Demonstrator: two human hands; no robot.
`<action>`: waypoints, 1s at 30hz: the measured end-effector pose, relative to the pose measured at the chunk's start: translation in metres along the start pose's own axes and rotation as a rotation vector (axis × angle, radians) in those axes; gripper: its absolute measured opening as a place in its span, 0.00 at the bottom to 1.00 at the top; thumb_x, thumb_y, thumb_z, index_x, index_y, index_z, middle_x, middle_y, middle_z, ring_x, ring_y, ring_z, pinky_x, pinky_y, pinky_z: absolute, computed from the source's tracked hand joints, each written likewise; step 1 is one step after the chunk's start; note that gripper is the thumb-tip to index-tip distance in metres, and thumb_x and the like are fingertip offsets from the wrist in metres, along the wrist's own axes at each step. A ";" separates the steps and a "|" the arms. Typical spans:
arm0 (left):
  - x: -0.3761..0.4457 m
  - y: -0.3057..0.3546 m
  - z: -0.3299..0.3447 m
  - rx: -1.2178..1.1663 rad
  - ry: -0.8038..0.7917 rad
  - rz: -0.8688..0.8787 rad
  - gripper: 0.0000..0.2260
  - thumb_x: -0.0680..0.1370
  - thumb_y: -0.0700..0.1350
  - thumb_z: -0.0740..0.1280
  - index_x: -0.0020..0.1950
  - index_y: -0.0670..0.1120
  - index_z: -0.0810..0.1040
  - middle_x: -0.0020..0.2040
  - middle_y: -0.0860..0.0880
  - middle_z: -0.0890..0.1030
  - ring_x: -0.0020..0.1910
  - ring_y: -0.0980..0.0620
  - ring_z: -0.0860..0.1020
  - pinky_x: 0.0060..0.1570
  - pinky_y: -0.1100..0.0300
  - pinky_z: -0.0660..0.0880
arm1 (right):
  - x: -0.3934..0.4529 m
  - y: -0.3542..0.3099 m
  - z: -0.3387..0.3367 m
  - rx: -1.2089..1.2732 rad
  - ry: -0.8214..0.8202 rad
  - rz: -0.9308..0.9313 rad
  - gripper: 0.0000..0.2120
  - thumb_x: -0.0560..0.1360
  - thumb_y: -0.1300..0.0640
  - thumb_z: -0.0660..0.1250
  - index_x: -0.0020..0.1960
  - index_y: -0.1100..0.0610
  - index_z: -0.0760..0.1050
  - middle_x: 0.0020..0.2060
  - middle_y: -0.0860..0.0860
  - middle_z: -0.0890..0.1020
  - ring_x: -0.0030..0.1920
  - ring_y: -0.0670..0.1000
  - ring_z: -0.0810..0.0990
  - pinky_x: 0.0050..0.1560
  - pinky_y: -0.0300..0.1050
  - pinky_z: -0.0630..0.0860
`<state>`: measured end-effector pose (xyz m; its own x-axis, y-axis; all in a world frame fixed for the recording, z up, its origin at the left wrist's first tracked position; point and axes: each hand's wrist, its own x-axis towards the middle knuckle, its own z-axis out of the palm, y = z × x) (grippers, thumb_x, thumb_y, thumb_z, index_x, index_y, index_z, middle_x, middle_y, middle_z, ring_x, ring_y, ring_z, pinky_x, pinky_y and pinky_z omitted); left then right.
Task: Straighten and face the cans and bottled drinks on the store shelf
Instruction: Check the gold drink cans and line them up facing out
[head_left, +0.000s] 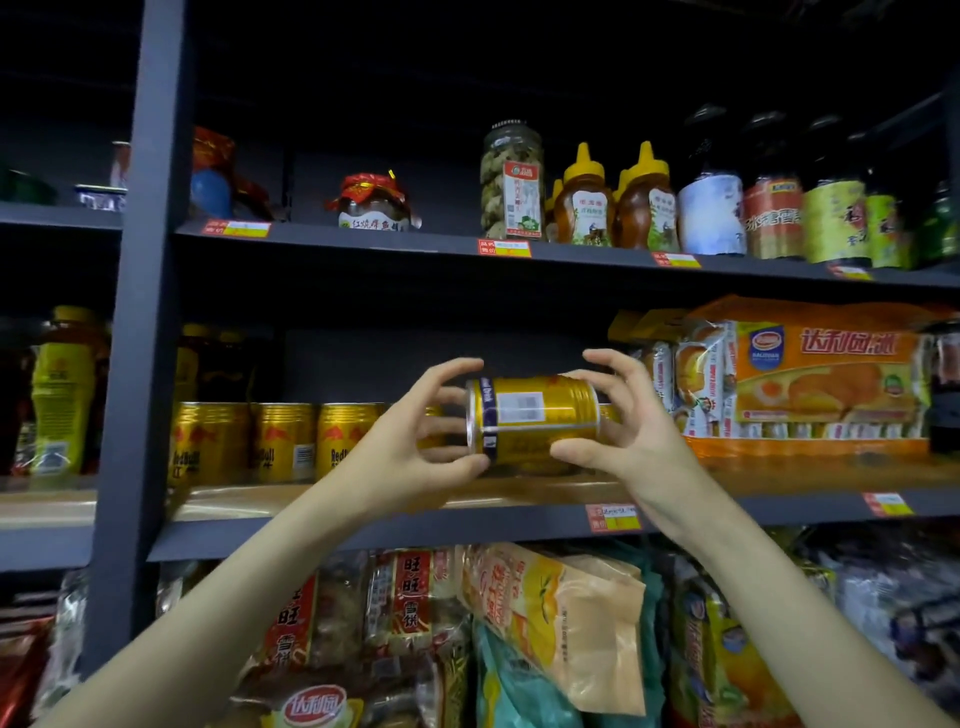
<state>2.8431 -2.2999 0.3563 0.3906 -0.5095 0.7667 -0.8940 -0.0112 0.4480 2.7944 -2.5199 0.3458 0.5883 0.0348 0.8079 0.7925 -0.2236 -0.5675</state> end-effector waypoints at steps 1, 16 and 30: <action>-0.001 -0.001 0.000 0.000 -0.009 -0.010 0.30 0.72 0.34 0.70 0.67 0.56 0.64 0.59 0.50 0.73 0.55 0.56 0.78 0.48 0.64 0.77 | 0.002 -0.002 0.002 -0.002 -0.007 0.004 0.36 0.59 0.55 0.78 0.62 0.40 0.67 0.56 0.39 0.78 0.56 0.48 0.80 0.53 0.49 0.79; 0.010 0.002 0.002 -0.896 -0.040 -0.634 0.26 0.70 0.58 0.62 0.60 0.41 0.75 0.52 0.33 0.80 0.49 0.40 0.82 0.42 0.57 0.81 | 0.016 0.000 0.030 0.162 0.067 0.022 0.31 0.57 0.50 0.77 0.58 0.42 0.71 0.56 0.49 0.78 0.57 0.50 0.79 0.57 0.51 0.78; 0.015 -0.004 0.001 -0.919 0.039 -0.686 0.26 0.71 0.57 0.62 0.62 0.40 0.72 0.50 0.31 0.80 0.43 0.43 0.83 0.38 0.58 0.81 | 0.017 0.003 0.020 -0.045 0.026 -0.097 0.24 0.65 0.56 0.74 0.58 0.52 0.69 0.55 0.47 0.78 0.53 0.43 0.79 0.48 0.37 0.77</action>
<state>2.8521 -2.3085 0.3650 0.7544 -0.6118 0.2378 0.0017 0.3641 0.9314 2.8099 -2.5004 0.3548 0.5042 0.0330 0.8630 0.8372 -0.2639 -0.4790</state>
